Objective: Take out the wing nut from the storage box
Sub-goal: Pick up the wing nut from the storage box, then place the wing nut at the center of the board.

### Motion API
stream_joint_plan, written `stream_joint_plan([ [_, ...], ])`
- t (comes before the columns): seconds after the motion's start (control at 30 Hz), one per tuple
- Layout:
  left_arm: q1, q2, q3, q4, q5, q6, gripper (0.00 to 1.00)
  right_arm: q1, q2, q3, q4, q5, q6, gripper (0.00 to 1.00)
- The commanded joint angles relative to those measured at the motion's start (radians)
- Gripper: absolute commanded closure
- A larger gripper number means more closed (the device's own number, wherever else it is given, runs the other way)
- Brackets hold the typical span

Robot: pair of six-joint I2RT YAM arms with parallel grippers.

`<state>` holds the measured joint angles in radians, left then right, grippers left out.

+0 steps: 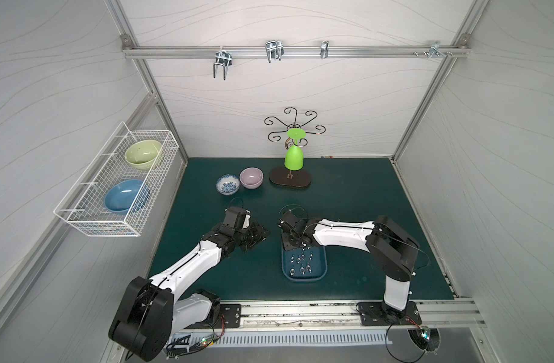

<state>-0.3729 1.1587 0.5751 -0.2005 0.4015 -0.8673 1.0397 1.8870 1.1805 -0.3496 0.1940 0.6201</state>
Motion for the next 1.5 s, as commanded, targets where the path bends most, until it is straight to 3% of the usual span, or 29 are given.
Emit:
stream_joint_plan([
  [0.0, 0.006, 0.006, 0.004, 0.045, 0.014, 0.016, 0.47, 0.005, -0.007, -0.015, -0.027, 0.003, -0.013, 0.77],
  [0.6, 0.006, 0.023, 0.007, 0.063, 0.023, -0.001, 0.49, 0.008, -0.048, -0.036, -0.005, 0.002, -0.026, 0.99],
  [0.93, -0.014, 0.039, 0.097, 0.035, 0.061, 0.006, 0.49, -0.003, -0.162, -0.024, -0.066, 0.119, -0.111, 1.0],
  [1.13, -0.118, 0.039, 0.201, -0.02, 0.012, 0.052, 0.48, -0.124, -0.292, -0.105, -0.107, 0.141, -0.1, 1.0],
  [1.47, -0.341, 0.237, 0.326, 0.07, -0.015, 0.058, 0.48, -0.439, -0.484, -0.349, -0.112, 0.097, -0.102, 1.0],
])
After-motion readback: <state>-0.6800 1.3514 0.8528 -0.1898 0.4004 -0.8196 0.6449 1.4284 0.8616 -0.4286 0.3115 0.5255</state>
